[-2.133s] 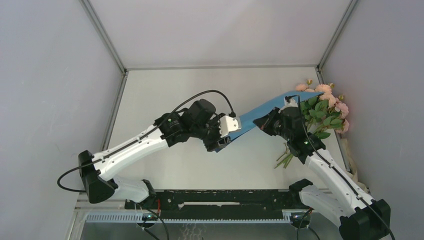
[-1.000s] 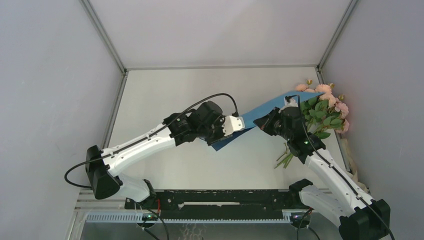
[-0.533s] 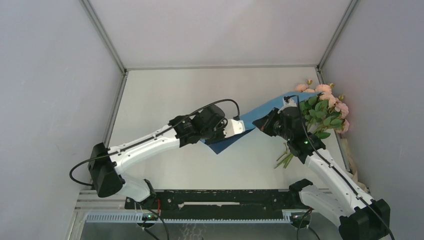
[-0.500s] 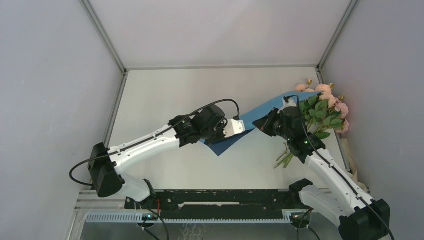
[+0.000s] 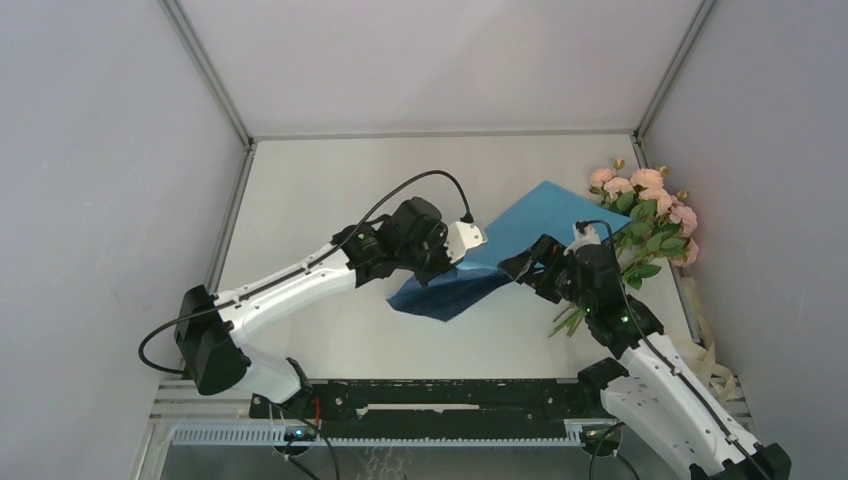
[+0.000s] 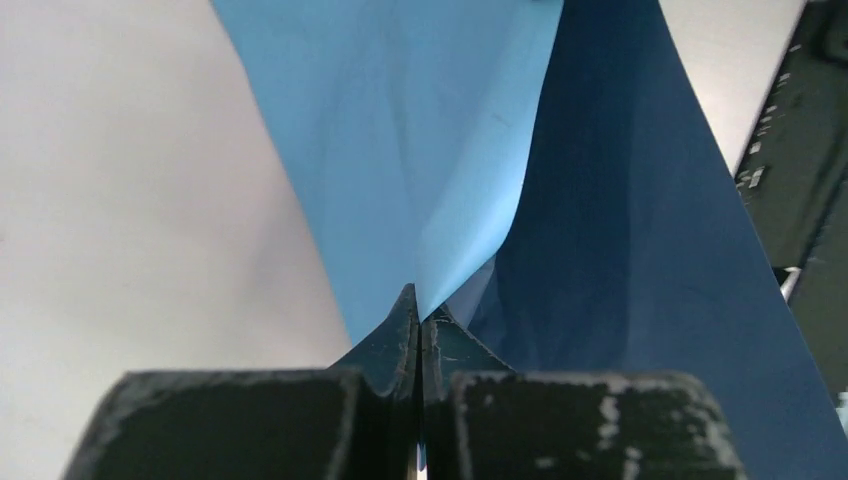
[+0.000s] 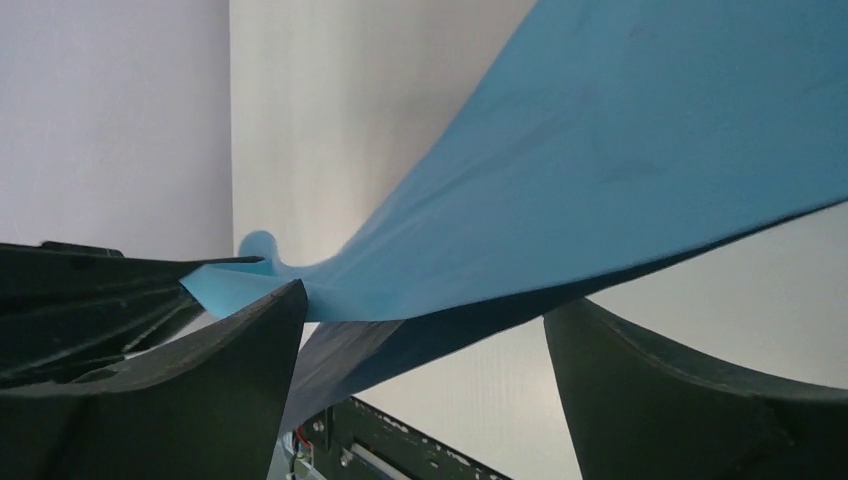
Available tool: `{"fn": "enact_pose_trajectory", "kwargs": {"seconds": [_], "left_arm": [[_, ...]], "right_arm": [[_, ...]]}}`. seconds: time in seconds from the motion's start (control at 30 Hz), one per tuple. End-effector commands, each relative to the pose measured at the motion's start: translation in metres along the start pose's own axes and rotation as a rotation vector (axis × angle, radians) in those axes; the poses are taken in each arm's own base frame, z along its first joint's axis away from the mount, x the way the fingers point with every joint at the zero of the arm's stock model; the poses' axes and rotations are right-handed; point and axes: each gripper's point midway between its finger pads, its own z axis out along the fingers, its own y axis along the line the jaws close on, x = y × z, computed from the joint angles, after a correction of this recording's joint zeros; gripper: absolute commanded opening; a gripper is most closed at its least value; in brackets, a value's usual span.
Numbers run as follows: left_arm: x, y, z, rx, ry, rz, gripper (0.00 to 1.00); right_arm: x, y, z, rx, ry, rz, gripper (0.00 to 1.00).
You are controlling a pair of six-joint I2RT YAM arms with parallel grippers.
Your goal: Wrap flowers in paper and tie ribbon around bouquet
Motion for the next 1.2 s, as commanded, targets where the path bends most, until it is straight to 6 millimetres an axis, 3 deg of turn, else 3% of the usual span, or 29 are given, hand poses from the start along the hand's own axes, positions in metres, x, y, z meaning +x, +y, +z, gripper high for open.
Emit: {"fn": "enact_pose_trajectory", "kwargs": {"seconds": [0.0, 0.13, 0.23, 0.37, 0.47, 0.63, 0.73, 0.87, 0.97, 1.03, 1.17], "left_arm": [[-0.018, -0.020, 0.001, 0.113, -0.085, -0.104, 0.00], [-0.021, -0.026, 0.002, 0.155, -0.088, -0.155, 0.00], [-0.029, -0.016, -0.004, 0.183, -0.129, -0.271, 0.00], [-0.038, 0.022, -0.018, 0.157, -0.222, -0.497, 0.00], [-0.029, 0.047, -0.025, 0.161, -0.270, -0.657, 0.00], [-0.011, 0.064, -0.034, 0.197, -0.321, -0.817, 0.00], [-0.010, 0.082, -0.050, 0.216, -0.405, -0.946, 0.00], [0.007, 0.129, -0.074, 0.179, -0.591, -1.206, 0.00], [0.055, 0.167, -0.084, 0.102, -0.688, -1.457, 0.00], [0.107, 0.185, -0.080, -0.024, -0.673, -1.629, 0.00], [0.207, 0.191, -0.065, -0.271, -0.482, -1.849, 0.00]], "right_arm": [[0.008, 0.004, 0.000, -0.040, -0.013, 0.059, 0.98], [0.019, -0.010, 0.005, 0.002, 0.007, 0.082, 0.99], [0.026, -0.026, 0.008, 0.051, 0.007, 0.099, 1.00], [0.026, -0.040, 0.005, 0.089, -0.029, 0.101, 1.00], [0.028, -0.046, 0.005, 0.090, -0.041, 0.098, 0.99], [0.037, -0.051, 0.015, 0.074, -0.017, 0.107, 0.97], [0.028, -0.046, 0.017, 0.074, -0.031, 0.085, 0.96], [0.009, -0.041, 0.015, 0.098, -0.056, 0.011, 0.93], [-0.002, -0.035, 0.018, 0.108, -0.041, -0.037, 0.91], [-0.004, -0.034, 0.024, 0.125, -0.005, -0.066, 0.91], [-0.014, -0.029, 0.039, 0.160, 0.046, -0.122, 0.90]]}}
